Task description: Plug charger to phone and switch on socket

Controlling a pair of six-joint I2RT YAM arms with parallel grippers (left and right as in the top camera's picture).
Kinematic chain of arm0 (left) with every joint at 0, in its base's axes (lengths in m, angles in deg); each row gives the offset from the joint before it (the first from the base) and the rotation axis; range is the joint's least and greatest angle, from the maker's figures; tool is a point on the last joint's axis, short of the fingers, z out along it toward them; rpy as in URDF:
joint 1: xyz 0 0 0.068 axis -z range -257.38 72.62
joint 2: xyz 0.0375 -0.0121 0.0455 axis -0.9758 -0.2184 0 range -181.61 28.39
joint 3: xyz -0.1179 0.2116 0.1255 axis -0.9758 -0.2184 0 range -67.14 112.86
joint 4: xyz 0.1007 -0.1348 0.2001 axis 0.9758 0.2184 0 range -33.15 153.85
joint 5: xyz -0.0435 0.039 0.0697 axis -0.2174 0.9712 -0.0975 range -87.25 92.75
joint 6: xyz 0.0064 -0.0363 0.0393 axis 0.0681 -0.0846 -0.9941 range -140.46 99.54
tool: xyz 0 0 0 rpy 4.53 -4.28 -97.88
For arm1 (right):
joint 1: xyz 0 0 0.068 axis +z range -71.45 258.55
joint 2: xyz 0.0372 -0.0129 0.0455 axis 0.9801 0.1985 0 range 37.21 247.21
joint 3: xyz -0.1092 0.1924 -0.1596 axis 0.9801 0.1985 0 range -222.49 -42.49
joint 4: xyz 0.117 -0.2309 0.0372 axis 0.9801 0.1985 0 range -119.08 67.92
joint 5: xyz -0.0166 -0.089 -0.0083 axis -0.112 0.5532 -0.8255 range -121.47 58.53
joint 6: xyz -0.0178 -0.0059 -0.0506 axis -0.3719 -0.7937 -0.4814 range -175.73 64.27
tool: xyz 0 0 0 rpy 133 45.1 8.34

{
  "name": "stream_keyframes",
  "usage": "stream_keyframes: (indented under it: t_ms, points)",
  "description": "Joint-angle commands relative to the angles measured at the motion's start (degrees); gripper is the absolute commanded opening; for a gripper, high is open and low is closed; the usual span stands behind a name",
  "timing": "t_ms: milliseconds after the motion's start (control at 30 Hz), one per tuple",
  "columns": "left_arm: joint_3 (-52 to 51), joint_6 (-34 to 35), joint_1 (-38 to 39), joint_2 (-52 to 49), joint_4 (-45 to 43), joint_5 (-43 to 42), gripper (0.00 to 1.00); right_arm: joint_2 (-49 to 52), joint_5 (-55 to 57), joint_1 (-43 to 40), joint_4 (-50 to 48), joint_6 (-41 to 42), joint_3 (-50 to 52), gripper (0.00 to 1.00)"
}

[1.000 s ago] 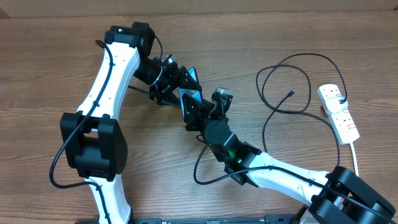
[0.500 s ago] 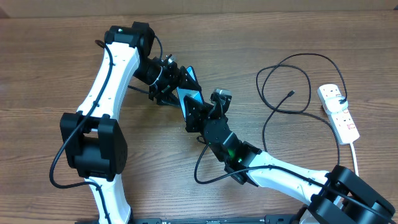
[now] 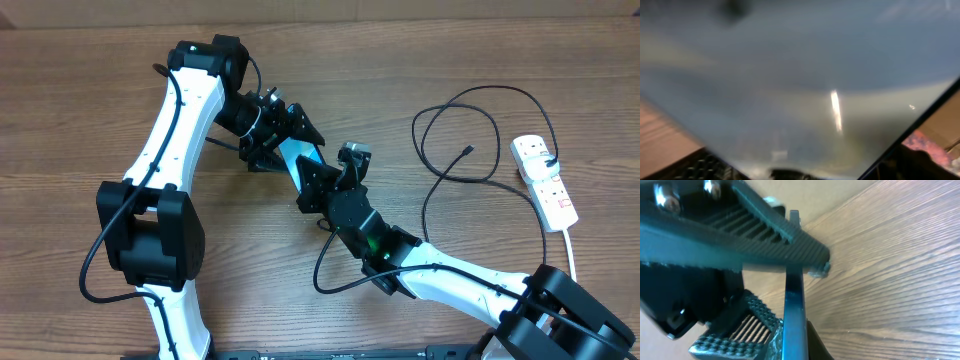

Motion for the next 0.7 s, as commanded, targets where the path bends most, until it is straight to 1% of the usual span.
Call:
stream_keyframes:
  t_ms: [0,167,267,333,400,433,467,533,600,667]
  points:
    - [1.3,-0.1,0.1,-0.2,-1.6,-1.7,1.00,-0.3,-6.4,0.9,-1.4,1.5,-1.9,0.04]
    - [1.7,-0.9,-2.9,-0.2,-5.2,-4.5,0.99,-0.3,-13.0,-0.7,0.6,8.6,-1.8,0.04]
    - [3.4,-4.0,-6.1,0.0,-5.8,-6.6,0.99,-0.3,-19.7,-3.8,2.8,14.6,-1.8,0.04]
    - [5.0,-6.8,-8.4,0.4,-4.3,-9.2,1.00,-0.3,-26.6,-7.0,4.3,20.4,-1.8,0.04]
    - [7.3,-10.6,-10.7,0.7,-1.1,-12.5,1.00,-0.3,-34.1,-10.4,5.5,26.1,-1.8,0.04]
    - [9.1,-13.7,-12.2,0.9,1.5,-14.1,1.00,-0.3,-39.1,-12.5,5.9,29.0,-1.8,0.04]
    - [10.6,-16.3,-13.4,1.1,3.7,-14.9,1.00,-0.3,-42.8,-13.9,5.9,30.0,-1.8,0.04]
    - [13.7,-22.9,-16.0,1.9,8.3,-15.2,1.00,-0.3,-51.1,-16.7,5.7,32.7,-1.8,0.04]
    - [16.1,-29.8,-18.4,3.1,11.7,-15.2,1.00,-0.3,-56.8,-18.1,5.5,36.5,-1.8,0.04]
    - [16.4,-32.1,-20.9,5.6,11.7,-14.4,1.00,-0.3,-61.7,-18.7,5.5,41.2,-1.8,0.04]
